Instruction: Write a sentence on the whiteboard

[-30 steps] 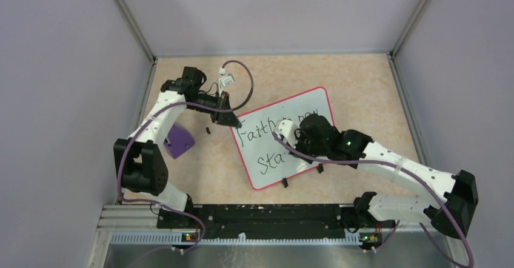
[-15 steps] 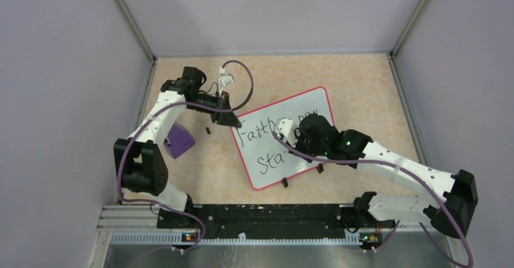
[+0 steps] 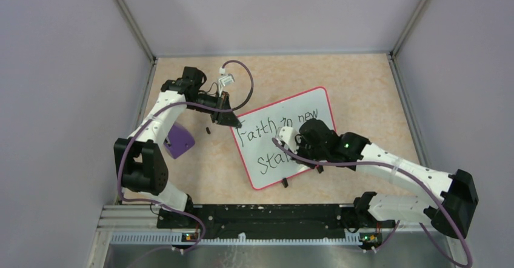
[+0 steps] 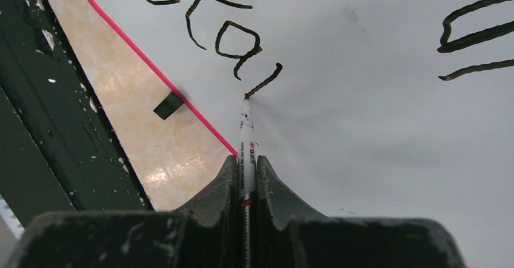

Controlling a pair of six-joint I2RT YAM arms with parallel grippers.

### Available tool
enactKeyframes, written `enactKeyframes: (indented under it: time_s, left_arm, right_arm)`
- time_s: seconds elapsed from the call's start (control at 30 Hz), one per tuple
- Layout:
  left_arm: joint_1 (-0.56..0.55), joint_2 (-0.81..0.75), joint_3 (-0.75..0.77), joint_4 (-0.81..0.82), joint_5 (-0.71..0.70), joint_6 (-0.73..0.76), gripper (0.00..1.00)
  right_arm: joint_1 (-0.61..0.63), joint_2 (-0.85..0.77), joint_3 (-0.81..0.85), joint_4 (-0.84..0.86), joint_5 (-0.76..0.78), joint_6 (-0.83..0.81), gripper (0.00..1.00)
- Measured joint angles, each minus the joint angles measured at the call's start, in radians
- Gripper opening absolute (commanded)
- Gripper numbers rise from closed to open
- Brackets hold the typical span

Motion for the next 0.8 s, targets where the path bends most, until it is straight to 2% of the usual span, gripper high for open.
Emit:
enactKeyframes:
  time_s: [0.8]
  left_arm:
    - [0.000, 0.000, 0.000, 0.000, 0.000, 0.000, 0.00]
  right_arm:
    - [-0.034, 0.003, 0.042, 0.010, 0.011, 0.023, 0.00]
